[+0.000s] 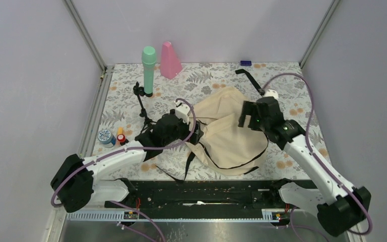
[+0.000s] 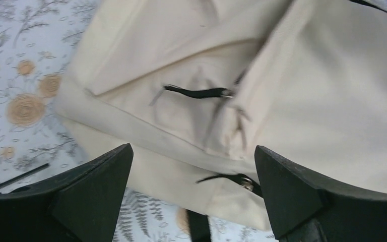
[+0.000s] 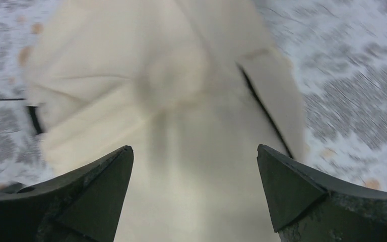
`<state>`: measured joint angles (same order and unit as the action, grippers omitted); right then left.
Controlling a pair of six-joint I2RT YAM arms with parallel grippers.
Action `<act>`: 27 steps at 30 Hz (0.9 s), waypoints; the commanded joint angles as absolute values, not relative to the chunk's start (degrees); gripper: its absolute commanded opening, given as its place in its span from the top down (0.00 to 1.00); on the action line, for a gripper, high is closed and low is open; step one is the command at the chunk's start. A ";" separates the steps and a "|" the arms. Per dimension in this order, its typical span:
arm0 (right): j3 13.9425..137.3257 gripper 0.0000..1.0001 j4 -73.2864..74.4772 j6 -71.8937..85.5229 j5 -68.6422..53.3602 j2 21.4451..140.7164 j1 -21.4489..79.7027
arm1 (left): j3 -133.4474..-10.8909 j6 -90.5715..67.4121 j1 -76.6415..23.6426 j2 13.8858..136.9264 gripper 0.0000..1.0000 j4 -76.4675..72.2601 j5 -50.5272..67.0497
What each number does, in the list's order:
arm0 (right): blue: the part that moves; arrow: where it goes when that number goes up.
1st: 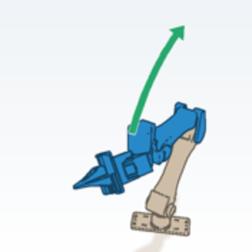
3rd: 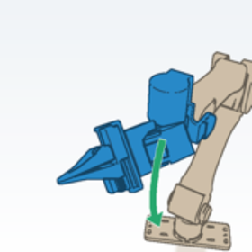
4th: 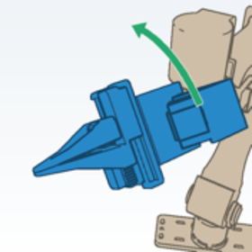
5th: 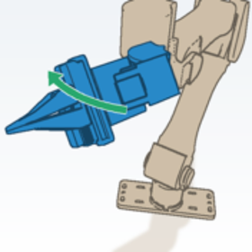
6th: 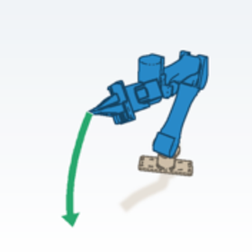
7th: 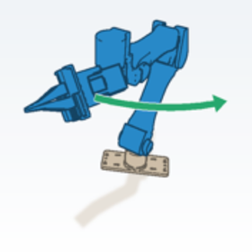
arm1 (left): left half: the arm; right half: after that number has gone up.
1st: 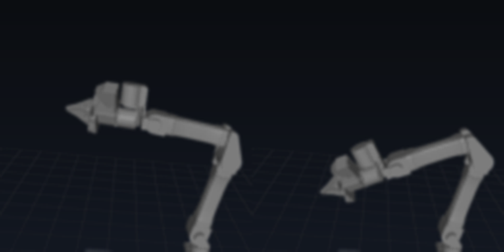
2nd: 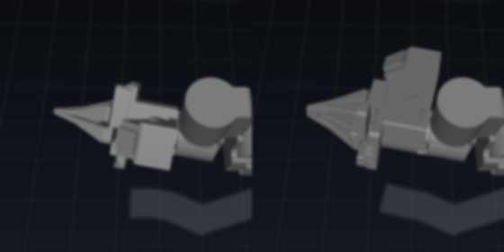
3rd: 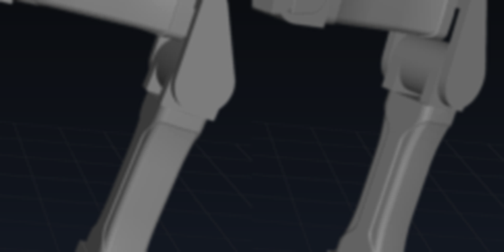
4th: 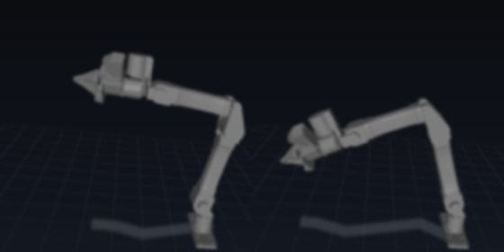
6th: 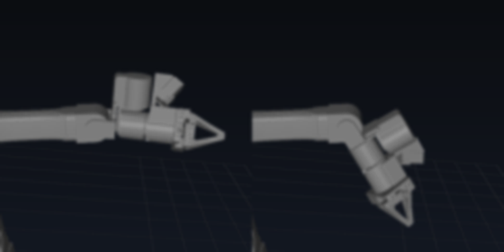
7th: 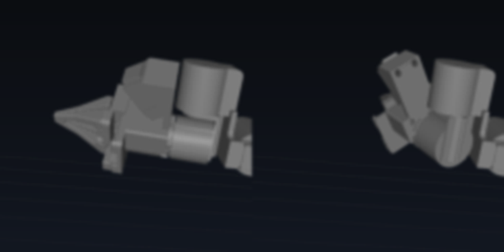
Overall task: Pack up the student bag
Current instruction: Unzip the student bag at the center of the board, then adjust the student bag at the center of the board.
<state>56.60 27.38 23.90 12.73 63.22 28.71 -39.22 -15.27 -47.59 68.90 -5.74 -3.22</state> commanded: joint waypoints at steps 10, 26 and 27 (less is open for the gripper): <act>40.79 0.00 42.99 34.86 17.49 43.75 16.79 | -48.31 -11.25 -43.72 76.76 0.01 -12.55 9.13; 35.64 0.87 23.68 34.75 5.80 48.74 16.79 | -52.81 -13.12 -47.77 86.92 0.42 -14.29 15.08; 36.72 0.91 22.95 33.56 7.04 50.52 16.74 | -52.82 -13.36 -48.71 86.74 0.47 -14.17 14.86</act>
<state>32.60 30.24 36.93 5.34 46.72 16.86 -50.06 -12.62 -45.67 87.00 -10.33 11.66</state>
